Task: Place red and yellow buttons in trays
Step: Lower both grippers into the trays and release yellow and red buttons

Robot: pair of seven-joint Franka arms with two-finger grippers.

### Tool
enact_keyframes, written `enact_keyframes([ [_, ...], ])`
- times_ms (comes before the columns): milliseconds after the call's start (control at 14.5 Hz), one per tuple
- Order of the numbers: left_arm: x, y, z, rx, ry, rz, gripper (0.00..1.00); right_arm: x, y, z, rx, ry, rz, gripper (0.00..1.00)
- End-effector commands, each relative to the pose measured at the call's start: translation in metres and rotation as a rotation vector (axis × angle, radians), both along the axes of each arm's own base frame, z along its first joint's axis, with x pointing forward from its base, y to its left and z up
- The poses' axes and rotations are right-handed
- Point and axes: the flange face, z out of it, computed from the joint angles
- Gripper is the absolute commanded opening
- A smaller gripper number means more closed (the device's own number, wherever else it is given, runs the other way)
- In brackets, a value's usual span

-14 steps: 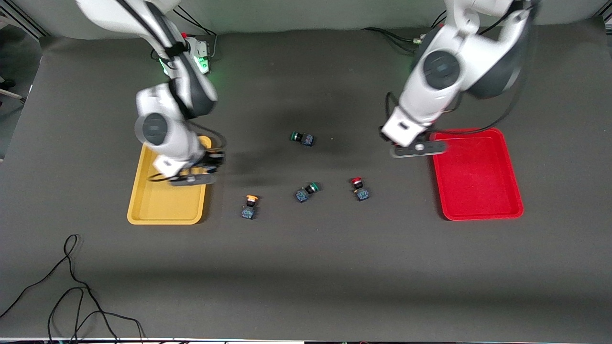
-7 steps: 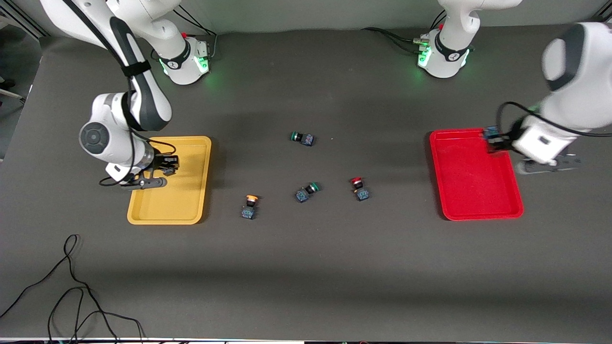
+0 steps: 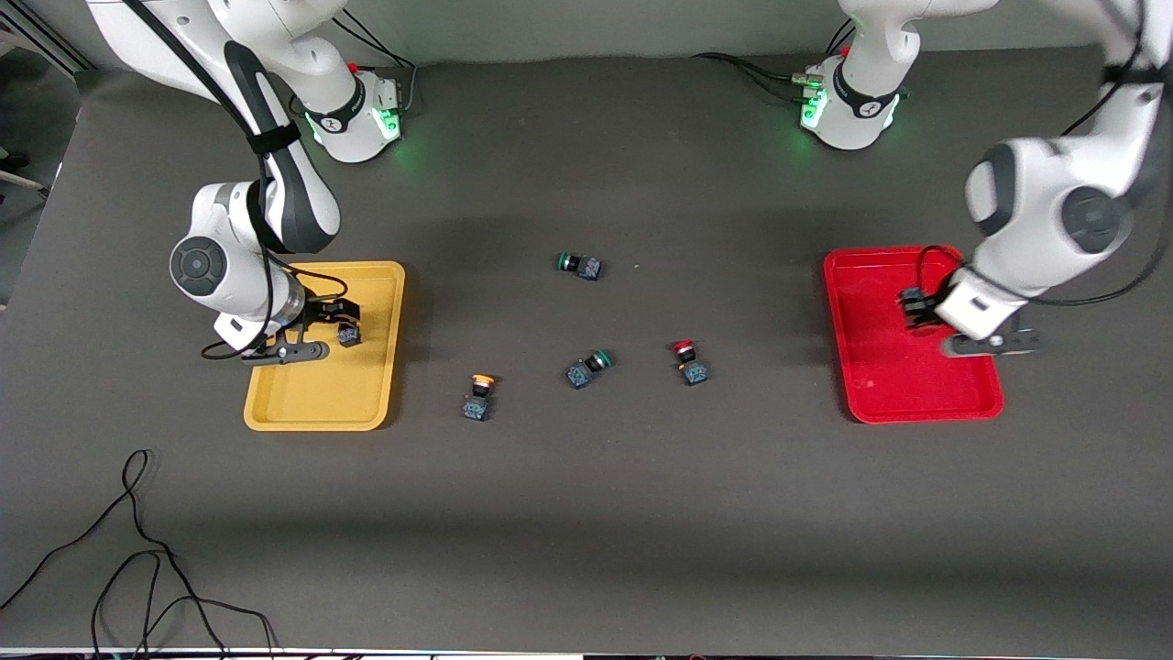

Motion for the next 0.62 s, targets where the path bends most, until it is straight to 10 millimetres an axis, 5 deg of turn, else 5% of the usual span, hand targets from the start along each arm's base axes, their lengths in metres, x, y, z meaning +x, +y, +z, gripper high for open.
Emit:
enact_keyframes([
  [0, -0.004, -0.002, -0.046, 0.008, -0.005, -0.038, 0.26, 0.035, 0.033, 0.035, 0.032, -0.091, 0.027, 1.0],
  [69, -0.004, -0.002, -0.049, 0.009, -0.003, -0.04, 0.33, 0.052, 0.051, 0.042, 0.067, -0.117, 0.006, 1.0],
  [207, -0.002, -0.002, -0.046, 0.008, 0.0, -0.04, 0.99, 0.081, 0.082, 0.045, 0.161, -0.144, -0.079, 1.0],
  [346, 0.002, -0.001, -0.032, 0.008, -0.003, -0.038, 1.0, 0.098, 0.119, 0.033, 0.221, -0.15, -0.143, 1.0],
  [553, 0.021, 0.0, 0.024, 0.009, 0.027, -0.038, 1.0, 0.115, 0.191, 0.004, 0.208, -0.143, -0.315, 1.0],
])
